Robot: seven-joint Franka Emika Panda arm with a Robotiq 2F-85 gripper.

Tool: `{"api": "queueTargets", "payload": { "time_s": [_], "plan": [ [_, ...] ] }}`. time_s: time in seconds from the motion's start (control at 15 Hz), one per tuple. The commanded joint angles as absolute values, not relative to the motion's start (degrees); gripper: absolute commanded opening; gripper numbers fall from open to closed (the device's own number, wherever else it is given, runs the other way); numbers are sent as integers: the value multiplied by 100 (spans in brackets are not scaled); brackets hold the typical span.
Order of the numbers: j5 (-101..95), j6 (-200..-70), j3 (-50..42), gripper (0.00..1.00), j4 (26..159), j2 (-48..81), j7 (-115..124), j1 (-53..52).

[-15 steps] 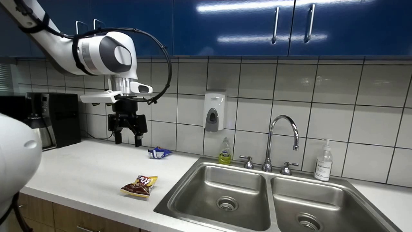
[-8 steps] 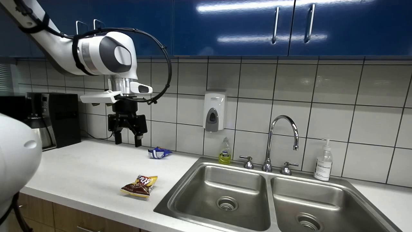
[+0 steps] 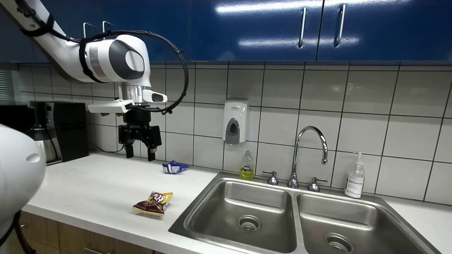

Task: Pick up the snack from the sink and place it on the counter

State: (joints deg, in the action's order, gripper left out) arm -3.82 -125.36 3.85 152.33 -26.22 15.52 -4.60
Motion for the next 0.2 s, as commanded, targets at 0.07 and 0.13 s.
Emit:
{"api": "queueTargets", "payload": {
  "time_s": [0.07, 0.13],
  "plan": [
    [-319, -12528, 497, 100, 15228, -2627, 1500, -345],
    [-319, -12528, 497, 100, 15228, -2627, 1500, -345]
  ]
}}
